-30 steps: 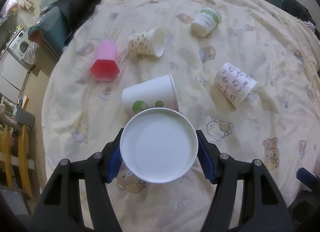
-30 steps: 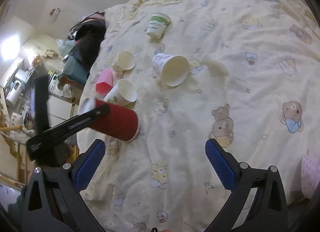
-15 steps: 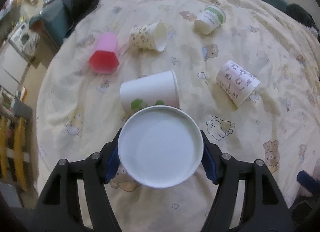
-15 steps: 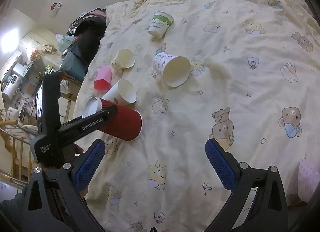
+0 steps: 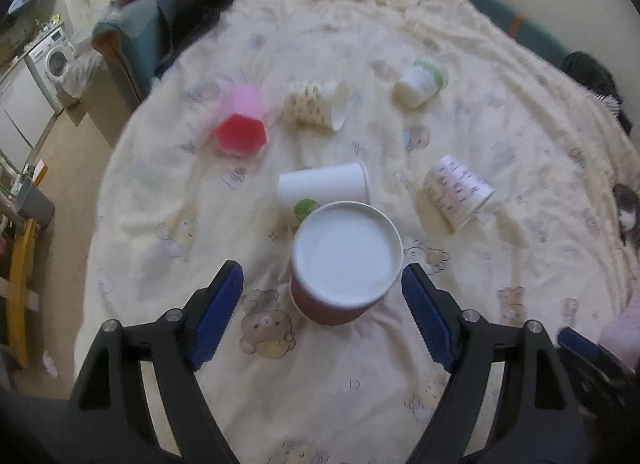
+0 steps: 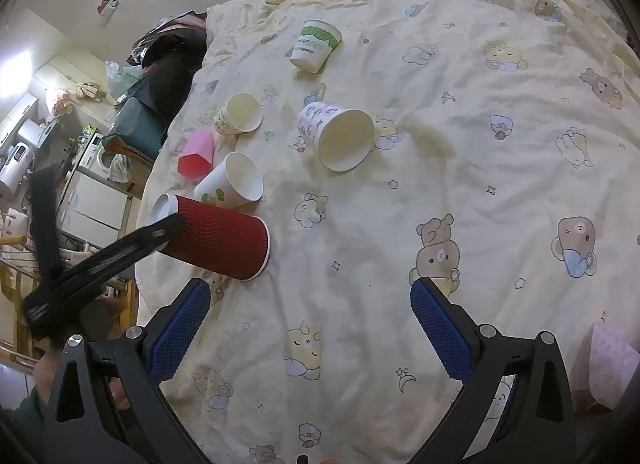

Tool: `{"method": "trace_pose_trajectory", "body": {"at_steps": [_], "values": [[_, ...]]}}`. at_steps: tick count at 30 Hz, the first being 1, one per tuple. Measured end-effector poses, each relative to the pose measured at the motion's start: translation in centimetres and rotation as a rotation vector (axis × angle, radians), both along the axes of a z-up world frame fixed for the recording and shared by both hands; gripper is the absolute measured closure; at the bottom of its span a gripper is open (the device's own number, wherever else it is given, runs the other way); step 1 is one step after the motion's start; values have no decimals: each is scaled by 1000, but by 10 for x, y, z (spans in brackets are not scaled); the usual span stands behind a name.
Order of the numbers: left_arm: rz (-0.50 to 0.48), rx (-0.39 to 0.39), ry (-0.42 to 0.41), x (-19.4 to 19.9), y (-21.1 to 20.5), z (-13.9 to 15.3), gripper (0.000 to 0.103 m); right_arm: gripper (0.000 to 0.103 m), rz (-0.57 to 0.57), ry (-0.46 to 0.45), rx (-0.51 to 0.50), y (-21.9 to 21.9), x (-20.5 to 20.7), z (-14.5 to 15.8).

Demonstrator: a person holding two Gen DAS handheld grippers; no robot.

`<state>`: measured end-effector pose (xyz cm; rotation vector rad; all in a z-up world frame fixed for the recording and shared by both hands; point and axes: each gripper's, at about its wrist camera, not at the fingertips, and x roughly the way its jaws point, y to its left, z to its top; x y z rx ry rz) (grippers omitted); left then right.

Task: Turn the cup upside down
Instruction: 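Lower the red cup rim-down onto the duvet and open the left tool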

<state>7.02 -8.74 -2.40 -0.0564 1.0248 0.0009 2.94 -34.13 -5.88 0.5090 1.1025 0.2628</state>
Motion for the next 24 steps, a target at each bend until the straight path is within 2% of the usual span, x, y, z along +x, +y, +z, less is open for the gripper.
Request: {"method": "trace_pose_trajectory", "body": {"at_steps": [5,8,15,18,20,23,24], "values": [[-13,-26,-56,-27,17,29,24,1,4,-13,-5,3,-1,2],[-18,-16,-97,-48,29,41,24,1,17,-53,-3,6,-5,9],[10,28,-210,-104,60,53,24,0,90,-244,-96,34,-31,50],[23,32,-225,-123,69,53,12,0,115,-329,-139,54,-52,67],[35,14,-250,-140,76,55,11,0,127,-351,-141,64,-63,72],[28,40,-274,-160,78,54,9,0,139,-357,-148,78,-83,71],[30,44,-282,-166,79,51,0,0,142,-354,-152,82,-90,69]]}}
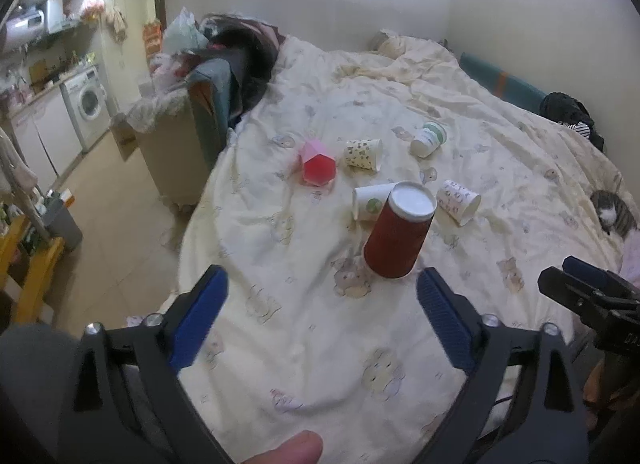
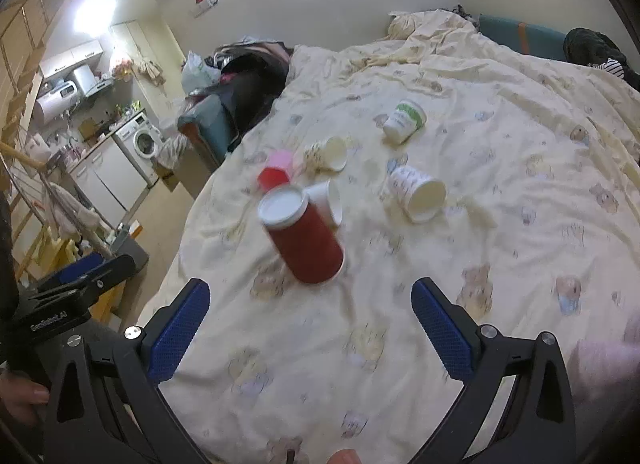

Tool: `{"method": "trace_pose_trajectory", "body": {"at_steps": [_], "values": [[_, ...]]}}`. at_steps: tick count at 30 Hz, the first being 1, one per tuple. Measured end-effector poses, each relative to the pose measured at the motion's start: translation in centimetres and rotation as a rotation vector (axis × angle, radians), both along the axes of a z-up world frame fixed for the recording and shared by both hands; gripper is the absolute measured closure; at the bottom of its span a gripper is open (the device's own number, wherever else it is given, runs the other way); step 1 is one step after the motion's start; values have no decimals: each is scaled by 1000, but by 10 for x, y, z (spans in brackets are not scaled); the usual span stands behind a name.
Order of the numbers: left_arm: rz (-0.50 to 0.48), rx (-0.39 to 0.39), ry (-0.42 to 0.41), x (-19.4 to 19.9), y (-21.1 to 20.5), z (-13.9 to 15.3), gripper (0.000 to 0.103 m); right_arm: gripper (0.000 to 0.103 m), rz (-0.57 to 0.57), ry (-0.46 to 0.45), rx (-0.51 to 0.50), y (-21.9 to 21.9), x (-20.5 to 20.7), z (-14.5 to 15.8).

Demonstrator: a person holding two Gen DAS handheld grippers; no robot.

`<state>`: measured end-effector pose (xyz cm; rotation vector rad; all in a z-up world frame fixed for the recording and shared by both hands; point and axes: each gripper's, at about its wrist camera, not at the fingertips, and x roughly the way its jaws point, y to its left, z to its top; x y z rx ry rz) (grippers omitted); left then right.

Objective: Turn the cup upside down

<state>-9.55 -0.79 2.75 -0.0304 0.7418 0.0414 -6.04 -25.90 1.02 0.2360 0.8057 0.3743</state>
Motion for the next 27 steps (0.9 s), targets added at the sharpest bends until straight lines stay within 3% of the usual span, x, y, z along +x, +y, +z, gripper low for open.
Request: {"method": "trace_pose_trajectory", "body": {"at_steps": [6,16,27], "values": [[4,-18,18,-12,5,-22,0,0,-8,-52,-82,12,-18,-8],[28,2,-28,-12,0,-24,0,0,-45,-118,-194,27,-20,-11],[25,-6,-25,-8,-2,-25,0,0,-48,-123,-200,26,-21,-10]]}}
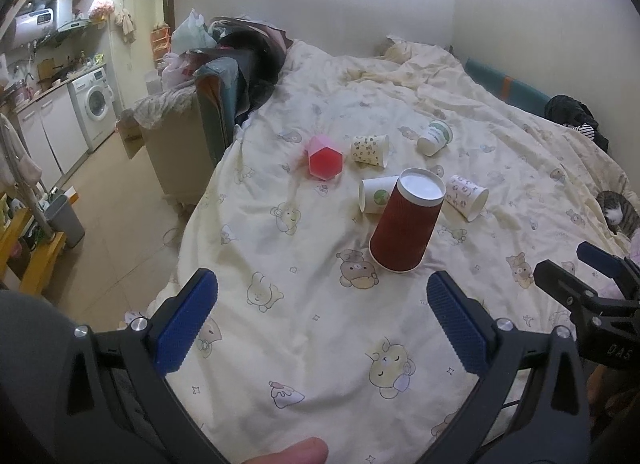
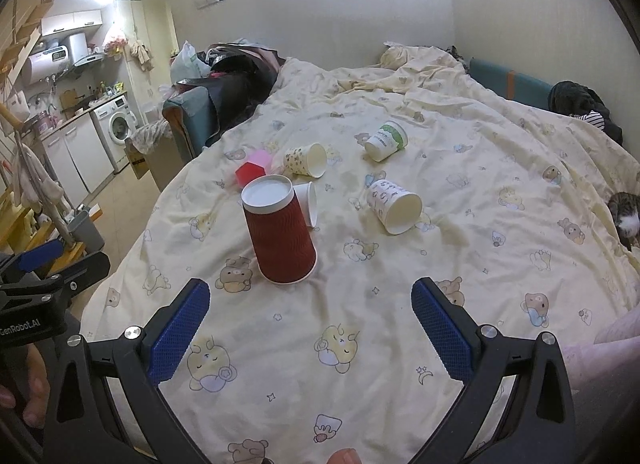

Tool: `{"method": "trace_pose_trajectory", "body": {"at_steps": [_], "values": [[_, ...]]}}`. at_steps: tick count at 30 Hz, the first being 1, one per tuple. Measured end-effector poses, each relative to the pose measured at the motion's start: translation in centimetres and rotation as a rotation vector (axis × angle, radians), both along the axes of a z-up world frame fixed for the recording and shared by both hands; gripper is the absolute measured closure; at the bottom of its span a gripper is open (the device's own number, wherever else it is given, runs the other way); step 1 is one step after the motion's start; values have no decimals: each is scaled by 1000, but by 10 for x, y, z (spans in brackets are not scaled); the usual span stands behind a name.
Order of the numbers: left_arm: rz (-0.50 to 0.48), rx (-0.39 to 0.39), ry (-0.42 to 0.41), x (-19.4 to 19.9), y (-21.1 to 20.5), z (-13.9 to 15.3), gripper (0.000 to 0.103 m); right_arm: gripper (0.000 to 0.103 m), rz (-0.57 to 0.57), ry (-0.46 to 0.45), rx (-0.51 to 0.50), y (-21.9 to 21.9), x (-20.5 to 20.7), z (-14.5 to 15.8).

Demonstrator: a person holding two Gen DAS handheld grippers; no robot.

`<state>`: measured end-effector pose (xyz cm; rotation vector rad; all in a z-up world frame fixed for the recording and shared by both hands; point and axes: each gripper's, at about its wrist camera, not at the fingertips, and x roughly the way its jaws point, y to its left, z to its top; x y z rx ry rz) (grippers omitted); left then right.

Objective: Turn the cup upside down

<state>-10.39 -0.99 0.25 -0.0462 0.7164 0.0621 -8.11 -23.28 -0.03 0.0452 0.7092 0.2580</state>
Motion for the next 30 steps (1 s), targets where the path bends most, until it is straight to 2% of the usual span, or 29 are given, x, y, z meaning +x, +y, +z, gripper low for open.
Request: {"method": "trace_pose_trajectory", "body": {"at_steps": [30], "values": [[-5,6,2,2,-4,0,0,0,-10,15,15,1,0,-2]]}}
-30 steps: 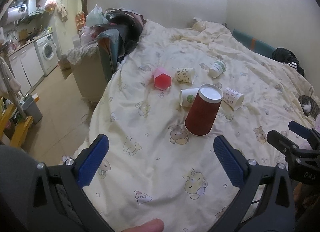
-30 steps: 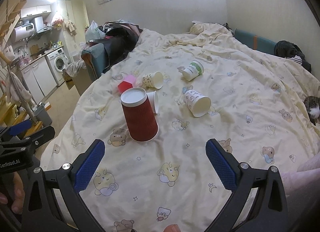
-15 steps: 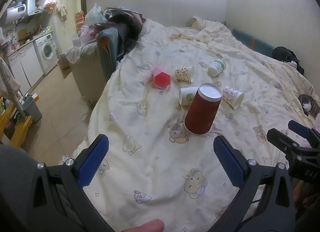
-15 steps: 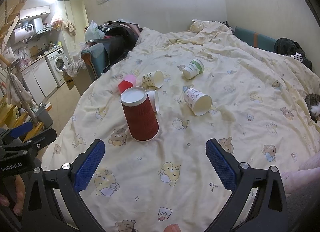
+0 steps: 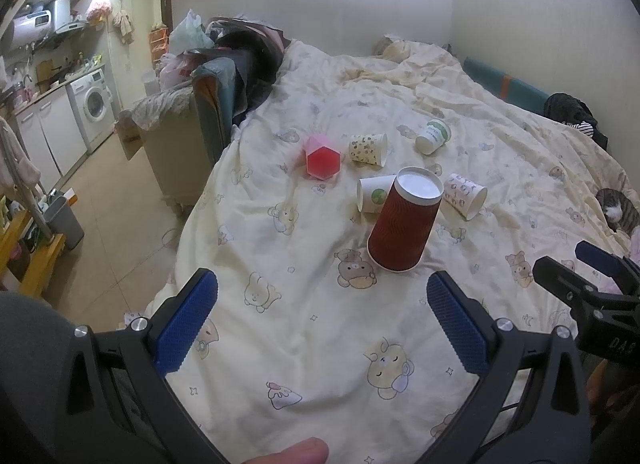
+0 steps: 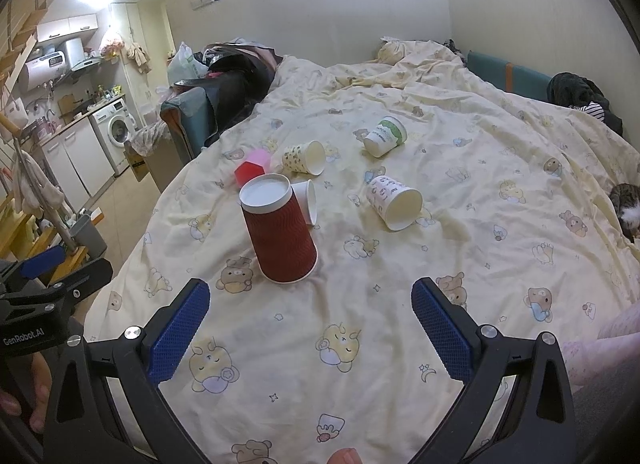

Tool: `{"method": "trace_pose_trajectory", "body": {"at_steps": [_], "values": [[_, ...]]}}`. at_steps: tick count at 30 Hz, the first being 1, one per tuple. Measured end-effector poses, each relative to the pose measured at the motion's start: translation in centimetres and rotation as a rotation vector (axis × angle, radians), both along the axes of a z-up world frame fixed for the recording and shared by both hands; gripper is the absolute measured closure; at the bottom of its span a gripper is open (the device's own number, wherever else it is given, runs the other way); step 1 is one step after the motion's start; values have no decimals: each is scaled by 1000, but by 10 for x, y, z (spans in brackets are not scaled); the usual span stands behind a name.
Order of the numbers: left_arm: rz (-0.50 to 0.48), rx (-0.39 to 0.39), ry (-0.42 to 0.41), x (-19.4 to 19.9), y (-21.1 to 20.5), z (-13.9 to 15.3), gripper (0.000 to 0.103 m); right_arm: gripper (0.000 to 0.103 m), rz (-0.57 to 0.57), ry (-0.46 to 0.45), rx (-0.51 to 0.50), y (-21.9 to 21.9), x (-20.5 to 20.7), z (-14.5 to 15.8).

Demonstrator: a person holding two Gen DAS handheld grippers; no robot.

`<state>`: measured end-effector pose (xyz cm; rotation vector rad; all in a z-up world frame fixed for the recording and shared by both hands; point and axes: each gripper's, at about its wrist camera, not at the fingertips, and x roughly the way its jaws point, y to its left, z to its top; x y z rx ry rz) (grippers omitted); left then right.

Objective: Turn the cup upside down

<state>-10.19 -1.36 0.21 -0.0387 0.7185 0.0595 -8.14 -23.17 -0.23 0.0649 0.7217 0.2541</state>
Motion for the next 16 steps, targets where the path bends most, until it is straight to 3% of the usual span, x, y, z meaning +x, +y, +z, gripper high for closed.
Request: {"method": "trace_pose_trajectory", "body": {"at_steps": [16], "values": [[5,-25,12,1,2,-2,0,0,0,12,-1,3,0,-3]]}}
